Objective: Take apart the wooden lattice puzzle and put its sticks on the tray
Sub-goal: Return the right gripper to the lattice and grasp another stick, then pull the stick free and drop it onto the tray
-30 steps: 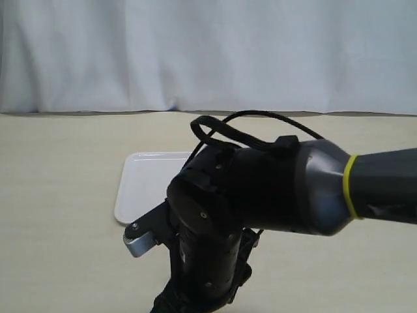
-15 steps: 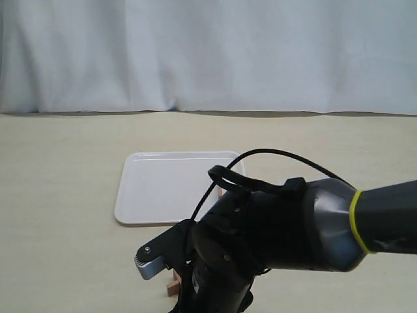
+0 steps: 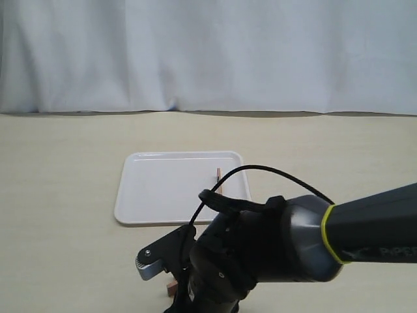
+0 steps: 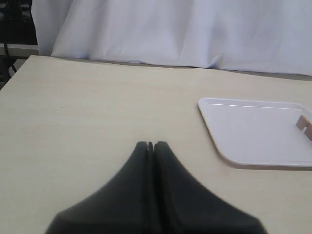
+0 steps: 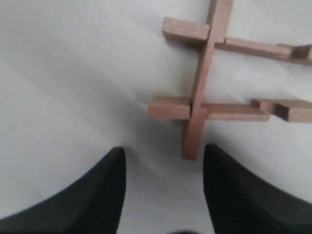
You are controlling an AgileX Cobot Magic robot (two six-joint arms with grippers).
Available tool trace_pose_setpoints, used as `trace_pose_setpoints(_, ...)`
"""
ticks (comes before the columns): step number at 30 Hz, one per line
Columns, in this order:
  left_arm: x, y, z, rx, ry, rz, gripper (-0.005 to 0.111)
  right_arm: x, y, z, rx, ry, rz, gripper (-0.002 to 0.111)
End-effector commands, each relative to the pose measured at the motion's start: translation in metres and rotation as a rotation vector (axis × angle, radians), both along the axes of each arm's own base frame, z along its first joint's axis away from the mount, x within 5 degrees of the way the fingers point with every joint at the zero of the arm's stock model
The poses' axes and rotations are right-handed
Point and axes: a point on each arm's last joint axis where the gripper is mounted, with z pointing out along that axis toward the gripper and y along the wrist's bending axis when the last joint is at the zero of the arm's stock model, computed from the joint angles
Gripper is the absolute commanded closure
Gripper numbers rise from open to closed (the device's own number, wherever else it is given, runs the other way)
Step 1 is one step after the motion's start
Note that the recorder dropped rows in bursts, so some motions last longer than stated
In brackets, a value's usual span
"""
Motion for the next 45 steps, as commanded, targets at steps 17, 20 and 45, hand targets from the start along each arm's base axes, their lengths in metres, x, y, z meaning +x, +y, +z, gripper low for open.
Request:
trace_pose_setpoints(17,0.0,0.0,0.0,0.003,-0.005,0.0,0.107,0.006,-0.002,-0.004,-0.024,-0.062,0.02,0.104)
trace_pose_setpoints(20,0.0,0.0,0.0,0.003,-0.005,0.0,0.107,0.006,-0.002,0.0,-0.02,-0.072,0.022,0.104)
trace_pose_setpoints(45,0.0,0.0,0.001,0.003,-0.01,0.0,0.107,0.048,-0.028,0.099,0.08,-0.427,-0.099,0.104)
